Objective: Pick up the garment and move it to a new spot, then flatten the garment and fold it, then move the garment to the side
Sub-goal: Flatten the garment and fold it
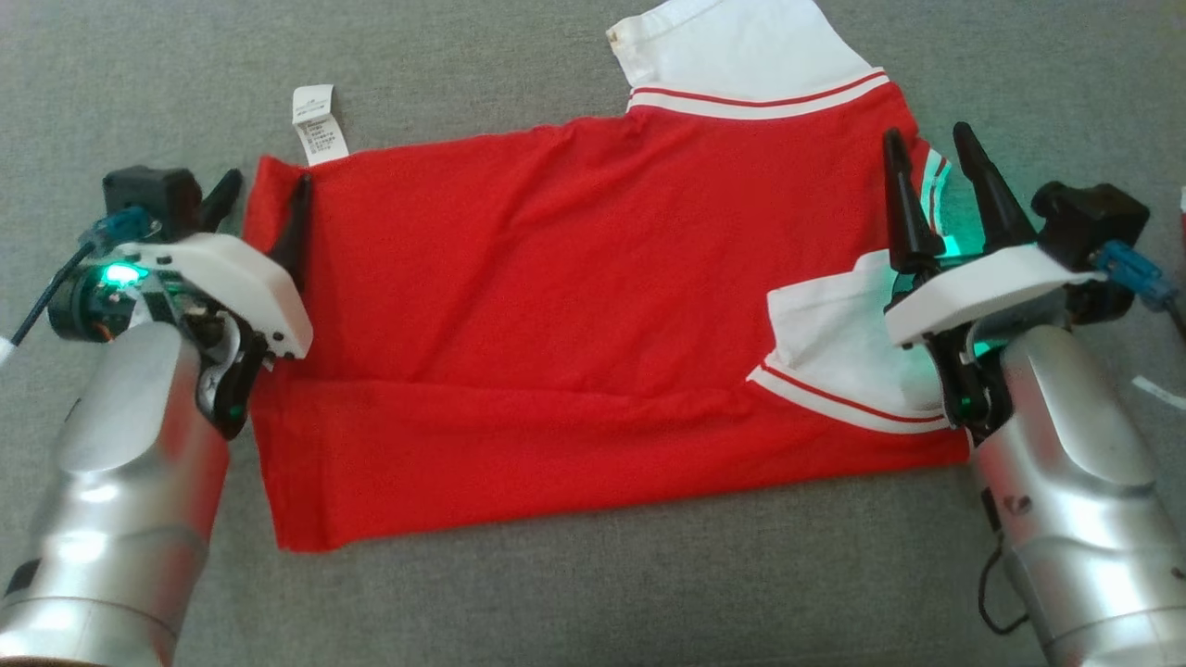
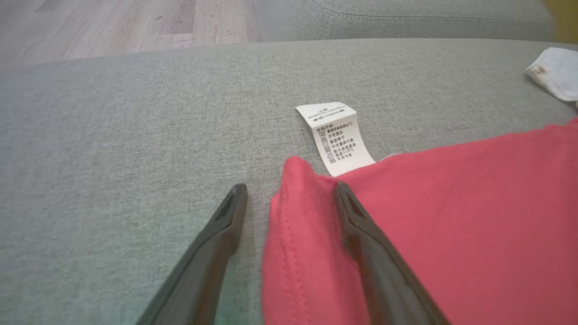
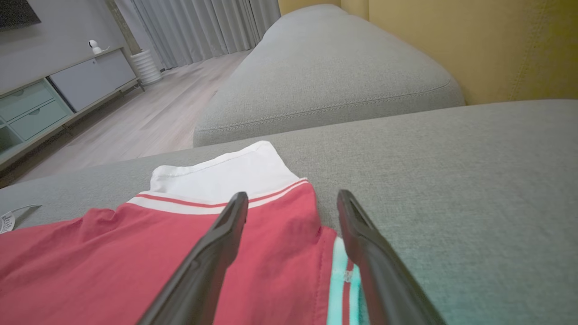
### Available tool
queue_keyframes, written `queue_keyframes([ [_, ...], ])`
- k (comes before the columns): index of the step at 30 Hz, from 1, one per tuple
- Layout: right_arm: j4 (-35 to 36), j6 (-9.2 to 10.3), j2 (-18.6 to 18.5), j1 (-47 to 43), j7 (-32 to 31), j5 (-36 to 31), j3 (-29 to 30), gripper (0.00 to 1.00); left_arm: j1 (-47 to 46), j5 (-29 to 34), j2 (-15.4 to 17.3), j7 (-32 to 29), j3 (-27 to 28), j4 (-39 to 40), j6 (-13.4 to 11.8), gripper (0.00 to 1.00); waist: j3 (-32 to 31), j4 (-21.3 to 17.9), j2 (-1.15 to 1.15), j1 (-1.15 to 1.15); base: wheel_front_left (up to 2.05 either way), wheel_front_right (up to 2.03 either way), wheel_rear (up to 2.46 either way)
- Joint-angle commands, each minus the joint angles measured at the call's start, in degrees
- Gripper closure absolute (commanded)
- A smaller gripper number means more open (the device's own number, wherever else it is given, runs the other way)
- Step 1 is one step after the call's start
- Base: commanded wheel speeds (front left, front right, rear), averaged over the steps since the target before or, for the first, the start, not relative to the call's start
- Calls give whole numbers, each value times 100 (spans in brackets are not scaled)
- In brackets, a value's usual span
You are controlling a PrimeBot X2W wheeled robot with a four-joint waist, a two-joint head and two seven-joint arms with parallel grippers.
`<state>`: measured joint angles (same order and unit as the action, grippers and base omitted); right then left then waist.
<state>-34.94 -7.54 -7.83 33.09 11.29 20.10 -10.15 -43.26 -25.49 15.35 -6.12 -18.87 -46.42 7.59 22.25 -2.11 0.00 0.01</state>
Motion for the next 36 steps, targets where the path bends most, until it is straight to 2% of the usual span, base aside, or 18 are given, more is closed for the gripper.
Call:
queue_keyframes([
  [1,103,5,-35,251,62,38,-118,0,-253,-89,313,94,63,85,-11,52,26,23,0,-1,0,0,0],
  [2,71,5,-64,314,54,36,-127,0,-270,-116,326,141,13,66,-11,76,39,37,0,-1,0,0,0],
  [3,71,5,-64,314,54,36,-127,0,-270,-116,326,141,13,66,-11,76,39,37,0,-1,0,0,0],
  [4,43,5,-95,391,34,36,-133,0,-298,-127,338,217,-26,52,-11,100,57,60,0,-1,0,0,0],
  [8,-139,5,-278,825,-286,20,-191,0,-482,-80,271,604,-105,9,-11,100,124,243,0,-1,0,0,0],
  [20,-1576,5,-1024,2659,-1966,-199,-375,0,-925,-102,-517,1267,-723,-16,-10,100,430,1336,0,-1,0,0,0],
  [25,-2113,5,-1148,3117,-2269,-281,-483,0,-1044,-186,-788,1485,-920,-148,-10,100,596,1617,0,-1,0,0,0],
  [31,-2866,5,-1145,3384,-2430,-420,-382,0,-1168,-322,-980,1697,-1194,-320,-10,100,730,1754,0,-1,0,0,0],
  [32,-2940,5,-1104,3394,-2458,-410,-385,24,-1178,-340,-987,1718,-1230,-347,-10,100,738,1751,0,-1,0,0,0],
  [33,-2966,5,-1060,3403,-2453,-402,-423,100,-1187,-362,-989,1742,-1256,-375,-10,100,743,1741,0,-1,0,0,0],
  [36,-2893,5,-1029,3450,-2070,-334,-451,100,-1200,-424,-944,1844,-1261,-461,-10,100,724,1664,0,-1,0,0,0],
])
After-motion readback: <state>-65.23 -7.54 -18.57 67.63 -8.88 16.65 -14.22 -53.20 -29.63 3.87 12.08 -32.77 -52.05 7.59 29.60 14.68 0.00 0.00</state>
